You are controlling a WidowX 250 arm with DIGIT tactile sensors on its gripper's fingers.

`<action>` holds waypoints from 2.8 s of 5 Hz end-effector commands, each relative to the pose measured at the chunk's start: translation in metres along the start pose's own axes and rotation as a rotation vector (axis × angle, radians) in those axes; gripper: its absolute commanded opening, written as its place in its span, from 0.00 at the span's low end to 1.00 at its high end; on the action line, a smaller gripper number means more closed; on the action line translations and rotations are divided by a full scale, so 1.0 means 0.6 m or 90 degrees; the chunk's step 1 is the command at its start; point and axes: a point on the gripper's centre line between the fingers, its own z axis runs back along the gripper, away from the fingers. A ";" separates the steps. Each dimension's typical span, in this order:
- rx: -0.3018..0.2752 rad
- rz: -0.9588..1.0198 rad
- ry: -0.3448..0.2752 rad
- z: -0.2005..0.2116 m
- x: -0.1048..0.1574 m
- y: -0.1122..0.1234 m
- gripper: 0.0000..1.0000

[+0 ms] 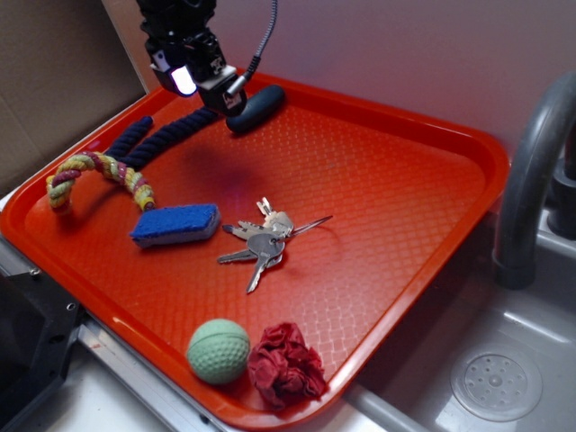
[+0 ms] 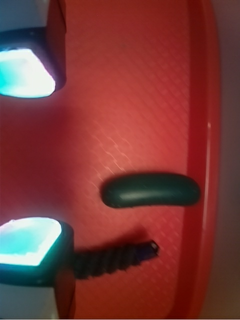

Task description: Grab the plastic pickle.

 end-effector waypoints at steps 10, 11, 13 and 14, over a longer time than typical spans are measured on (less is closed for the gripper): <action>0.077 0.030 0.005 -0.141 0.102 0.029 0.00; 0.083 0.025 -0.008 -0.130 0.097 0.027 0.00; 0.076 0.025 -0.005 -0.114 0.091 0.024 0.00; 0.028 0.009 -0.006 -0.072 0.071 0.009 0.00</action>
